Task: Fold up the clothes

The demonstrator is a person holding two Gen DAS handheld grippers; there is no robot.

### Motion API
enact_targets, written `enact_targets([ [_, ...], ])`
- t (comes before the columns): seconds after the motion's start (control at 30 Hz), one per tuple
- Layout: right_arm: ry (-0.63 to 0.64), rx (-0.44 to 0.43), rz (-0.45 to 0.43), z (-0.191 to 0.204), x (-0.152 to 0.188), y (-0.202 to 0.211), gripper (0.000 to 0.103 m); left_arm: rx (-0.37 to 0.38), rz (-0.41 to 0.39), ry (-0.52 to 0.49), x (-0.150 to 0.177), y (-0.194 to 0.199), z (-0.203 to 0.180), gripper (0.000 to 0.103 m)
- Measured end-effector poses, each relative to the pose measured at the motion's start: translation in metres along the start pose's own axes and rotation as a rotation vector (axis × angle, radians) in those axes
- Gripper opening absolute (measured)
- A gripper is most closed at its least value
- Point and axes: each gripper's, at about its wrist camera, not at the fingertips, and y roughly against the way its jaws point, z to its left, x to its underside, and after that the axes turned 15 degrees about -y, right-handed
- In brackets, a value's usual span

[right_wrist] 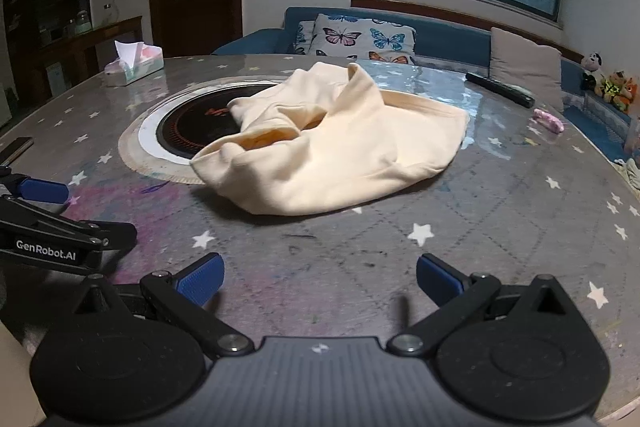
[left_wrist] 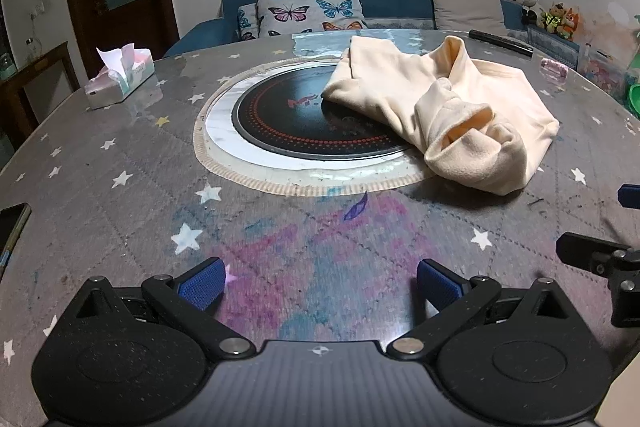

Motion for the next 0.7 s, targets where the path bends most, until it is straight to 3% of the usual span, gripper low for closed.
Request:
enact_targets([
  [0.23,0.023,-0.006,0.002,0.007,0.0,0.003,0.103,-0.02,0.009,-0.01,0.001,0.007,-0.008,0.103],
  [0.7,0.01,-0.04,0.038,0.011,-0.002,-0.004,0.103,0.016,0.017,-0.002,-0.001,0.001,-0.003,0.103],
])
